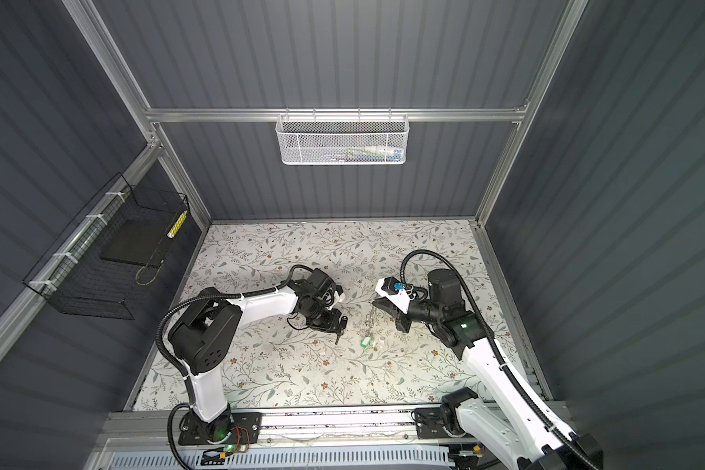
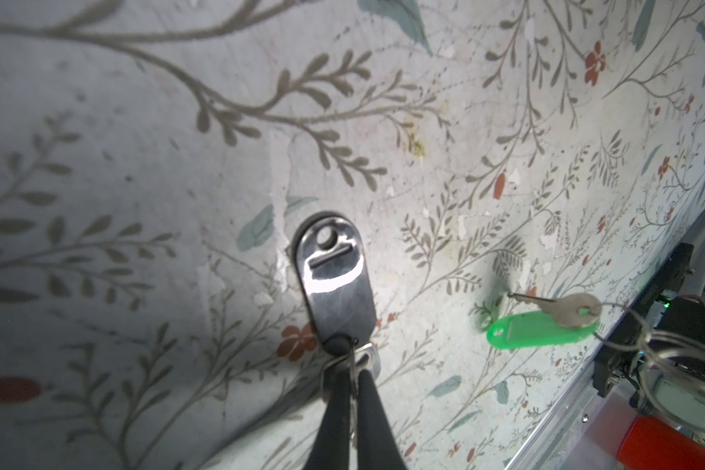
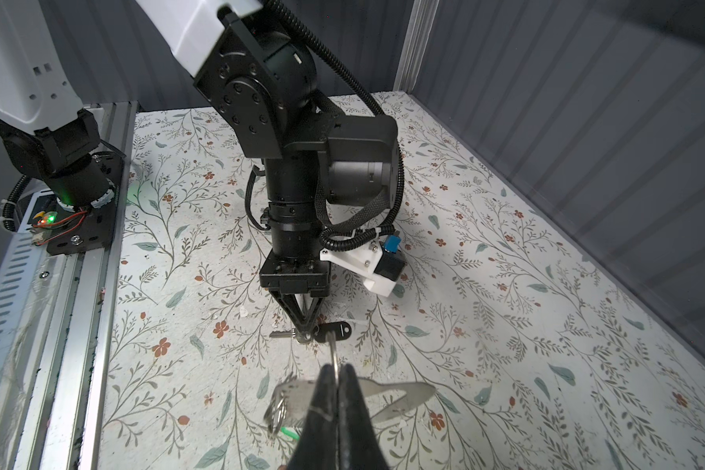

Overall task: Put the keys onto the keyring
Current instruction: 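Lower the left gripper onto the black-fob key and close on its ring, then lift the black-fob key with the left gripper toward the held plate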

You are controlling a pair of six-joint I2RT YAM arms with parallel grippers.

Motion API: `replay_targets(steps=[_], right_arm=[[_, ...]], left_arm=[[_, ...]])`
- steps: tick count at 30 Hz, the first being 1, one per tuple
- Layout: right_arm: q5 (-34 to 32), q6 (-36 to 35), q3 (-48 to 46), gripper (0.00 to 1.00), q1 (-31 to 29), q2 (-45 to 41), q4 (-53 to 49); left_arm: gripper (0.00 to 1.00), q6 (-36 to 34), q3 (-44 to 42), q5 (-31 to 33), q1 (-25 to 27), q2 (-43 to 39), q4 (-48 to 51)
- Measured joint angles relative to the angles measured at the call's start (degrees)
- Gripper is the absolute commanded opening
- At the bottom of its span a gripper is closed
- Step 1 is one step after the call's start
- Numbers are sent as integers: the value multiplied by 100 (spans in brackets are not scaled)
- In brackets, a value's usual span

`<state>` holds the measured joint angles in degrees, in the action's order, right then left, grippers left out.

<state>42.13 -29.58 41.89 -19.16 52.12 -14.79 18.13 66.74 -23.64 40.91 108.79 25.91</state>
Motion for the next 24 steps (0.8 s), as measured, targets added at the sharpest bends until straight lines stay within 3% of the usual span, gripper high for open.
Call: replay_targets(steps=[13, 24], right_arm=[[-4, -2, 0, 0, 0, 2, -7], [-7, 42, 0, 0, 0, 2, -35]], left_arm=[[0, -328, 13, -90, 0, -92, -79], [0, -1445, -492, -109, 13, -1550, -581]])
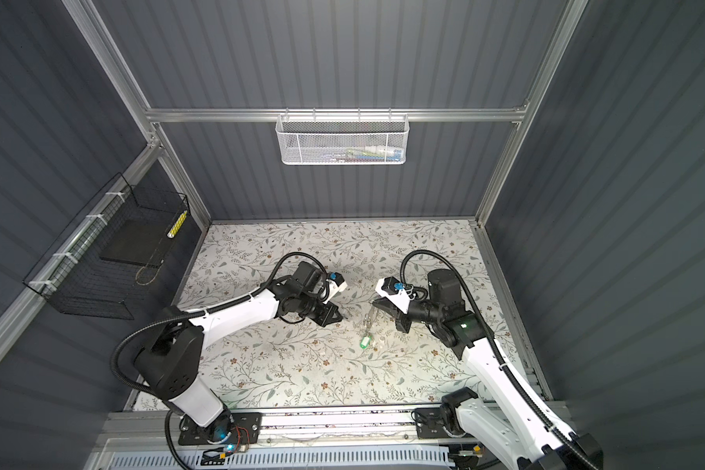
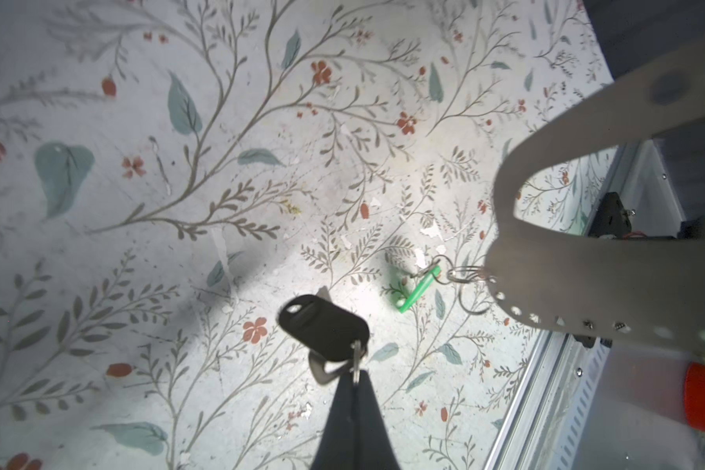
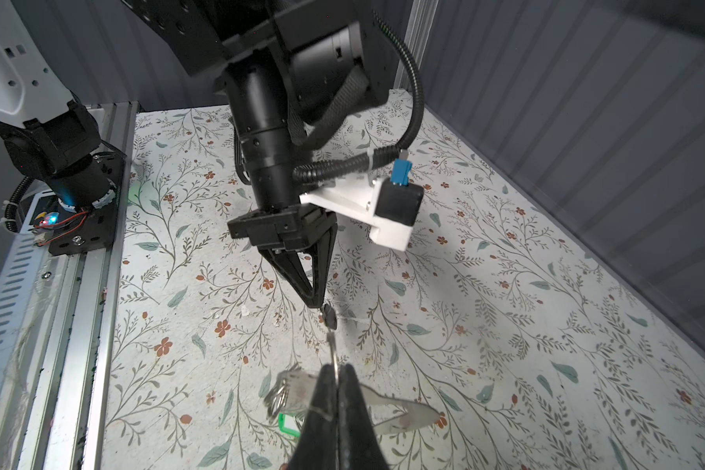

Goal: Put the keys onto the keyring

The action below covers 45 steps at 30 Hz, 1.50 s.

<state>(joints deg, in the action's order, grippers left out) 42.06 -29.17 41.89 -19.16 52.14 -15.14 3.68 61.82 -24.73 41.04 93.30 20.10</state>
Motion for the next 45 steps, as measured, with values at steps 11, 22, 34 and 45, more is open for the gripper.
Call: replay_targets(steps=[11, 22, 34, 45], right_arm=[[-195, 42, 0, 0, -122, 13, -15], [-1102, 66, -83, 0, -713, -37, 271], [-1655, 79, -153, 0, -933, -46, 531], [-1814, -20, -155, 0, -1019, -55, 529]], left_arm=[[0, -1652, -306, -315, 129, -1169, -654], [0, -2238, -50, -660, 415, -1320, -765], [0, -2157, 306, -570, 629, -1314, -789], [0, -1937, 916, -352, 629, -925, -304]])
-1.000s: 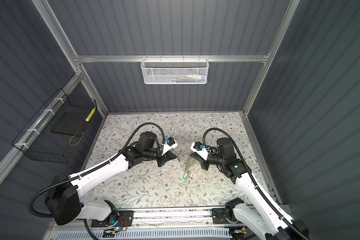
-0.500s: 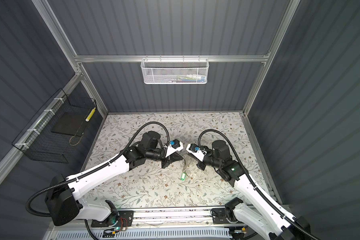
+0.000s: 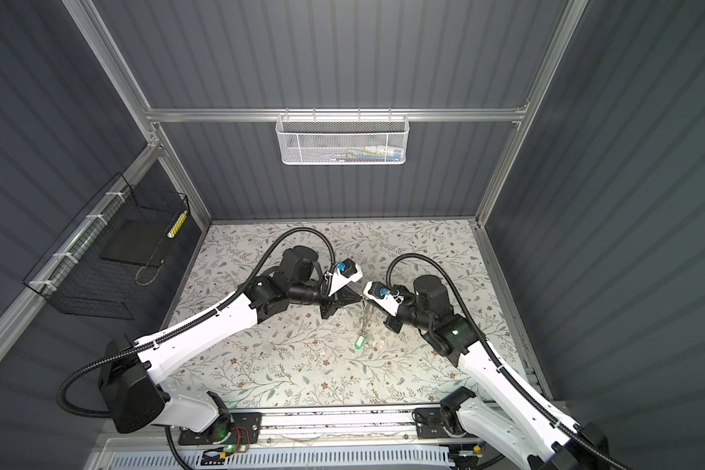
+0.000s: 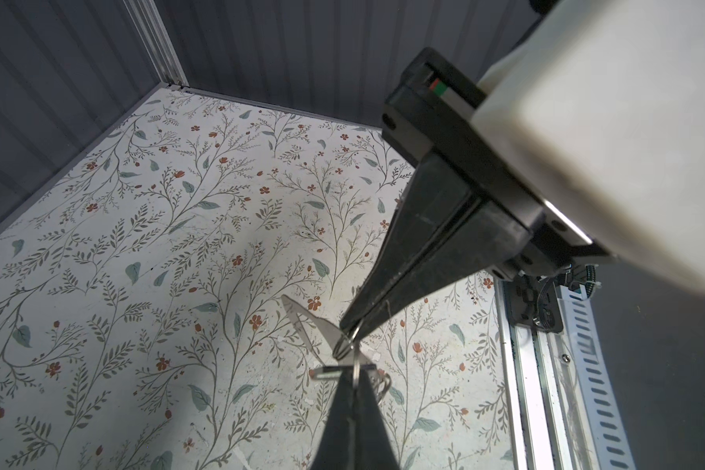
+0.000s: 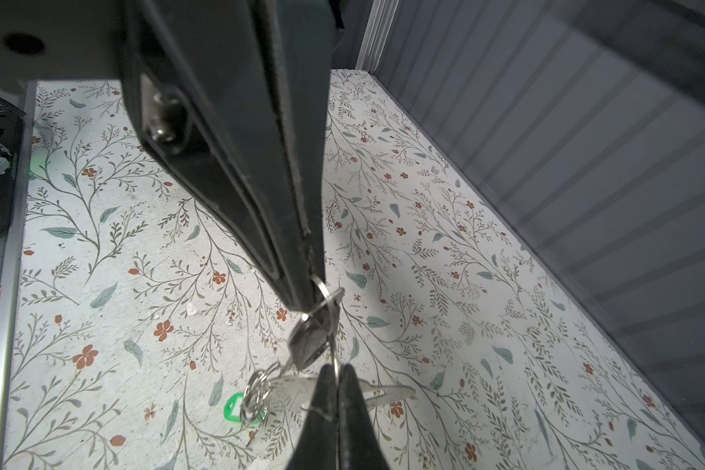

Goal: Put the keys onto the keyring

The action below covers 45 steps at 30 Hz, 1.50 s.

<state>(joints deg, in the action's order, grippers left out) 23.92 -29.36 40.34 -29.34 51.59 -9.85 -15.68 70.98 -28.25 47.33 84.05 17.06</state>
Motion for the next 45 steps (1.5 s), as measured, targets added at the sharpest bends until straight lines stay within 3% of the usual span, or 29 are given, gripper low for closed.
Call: replay_targets(steps=[13, 45], right_arm=[[-85, -79, -7, 0, -50, -66, -4], [-170, 68, -4, 0, -72, 33, -70]], left_arm=[[0, 28, 439, 125, 0, 275, 619], [0, -319, 442, -2, 101, 282, 826]])
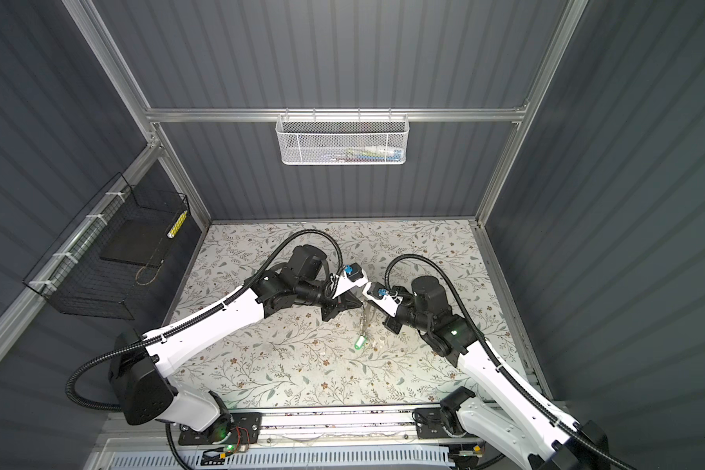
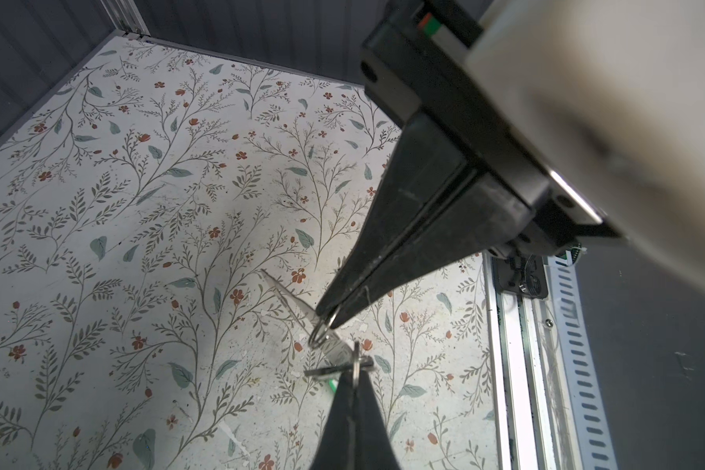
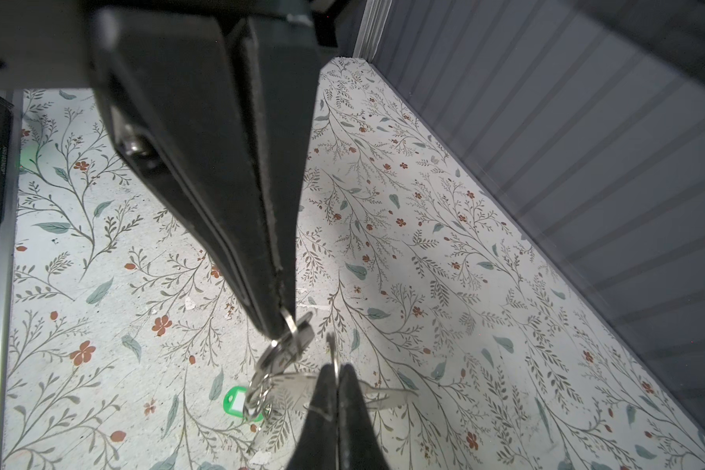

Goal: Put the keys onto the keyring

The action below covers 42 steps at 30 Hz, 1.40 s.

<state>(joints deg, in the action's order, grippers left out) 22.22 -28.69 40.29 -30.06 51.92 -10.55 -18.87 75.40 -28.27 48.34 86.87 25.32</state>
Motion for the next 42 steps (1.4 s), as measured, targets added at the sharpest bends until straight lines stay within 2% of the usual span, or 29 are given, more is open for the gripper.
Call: replay_targets(steps=[24, 42], right_arm=[[85, -48, 0, 0, 4, -13, -7], [76, -393, -411, 0, 2, -509, 267]], left_arm=[[0, 219, 4, 149, 2, 122, -155], [0, 815, -284, 114, 17, 101, -431]])
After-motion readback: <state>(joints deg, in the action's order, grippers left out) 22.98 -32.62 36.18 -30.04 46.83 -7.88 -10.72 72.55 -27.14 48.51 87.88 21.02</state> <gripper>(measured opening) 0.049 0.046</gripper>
